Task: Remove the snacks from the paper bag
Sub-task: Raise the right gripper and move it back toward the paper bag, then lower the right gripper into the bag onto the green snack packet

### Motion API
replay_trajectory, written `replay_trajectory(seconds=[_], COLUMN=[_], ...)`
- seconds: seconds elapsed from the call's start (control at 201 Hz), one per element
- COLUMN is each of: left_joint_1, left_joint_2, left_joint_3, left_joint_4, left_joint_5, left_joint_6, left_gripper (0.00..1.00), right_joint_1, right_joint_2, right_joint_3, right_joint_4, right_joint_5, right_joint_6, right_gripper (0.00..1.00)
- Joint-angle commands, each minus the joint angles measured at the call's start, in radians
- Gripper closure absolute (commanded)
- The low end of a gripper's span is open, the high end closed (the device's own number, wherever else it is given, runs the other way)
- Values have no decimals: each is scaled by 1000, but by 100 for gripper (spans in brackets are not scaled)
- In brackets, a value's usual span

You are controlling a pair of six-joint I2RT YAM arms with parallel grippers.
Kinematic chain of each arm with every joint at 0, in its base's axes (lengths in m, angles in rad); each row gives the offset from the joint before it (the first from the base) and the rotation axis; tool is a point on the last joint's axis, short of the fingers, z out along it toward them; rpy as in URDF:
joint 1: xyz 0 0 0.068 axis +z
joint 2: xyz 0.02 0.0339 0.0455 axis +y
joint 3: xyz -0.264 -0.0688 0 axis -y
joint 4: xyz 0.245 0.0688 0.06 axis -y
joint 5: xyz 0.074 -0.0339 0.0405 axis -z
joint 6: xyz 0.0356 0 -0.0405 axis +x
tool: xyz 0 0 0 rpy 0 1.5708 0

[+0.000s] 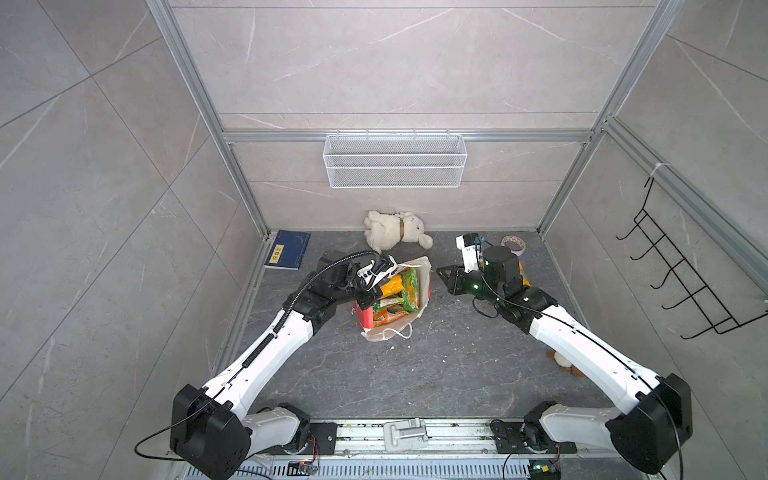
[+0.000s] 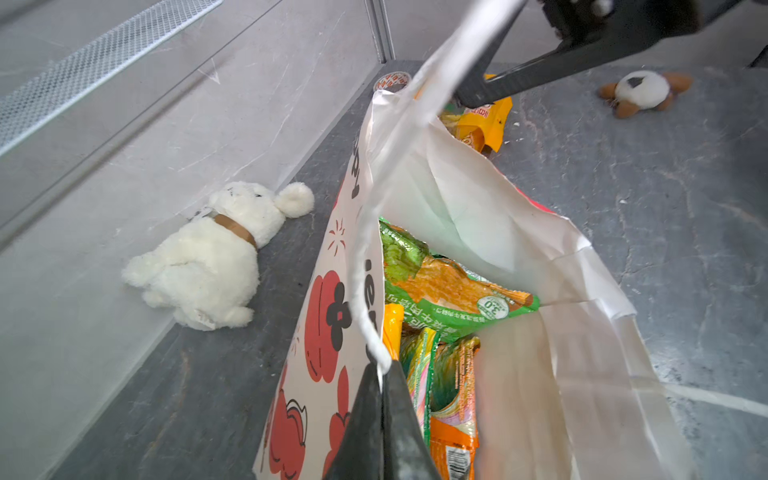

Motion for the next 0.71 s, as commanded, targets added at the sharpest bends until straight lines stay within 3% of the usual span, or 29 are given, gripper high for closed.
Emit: replay_trajectory(seconds=[0.0, 0.299, 0.562, 0.701], left_joint_1=[-19, -43, -55, -56], left_joint_2=[-19, -49, -58, -68], left_joint_3=[6, 11, 16, 18], left_joint_4=[75, 57, 47, 56], left_joint_5=[124, 92, 45, -3], left_joint_6=[-74, -89, -79, -83], left_gripper=[100, 100, 100, 100], right_joint_1=[95, 296, 320, 320], right_joint_2=[2, 67, 167, 166], right_joint_3=[40, 66, 160, 156], right_joint_4=[-196, -187, -284, -335], right_joint_5=[22, 341, 559, 613], right_joint_6=[-61, 49, 129, 150], right_gripper=[81, 75, 70, 68])
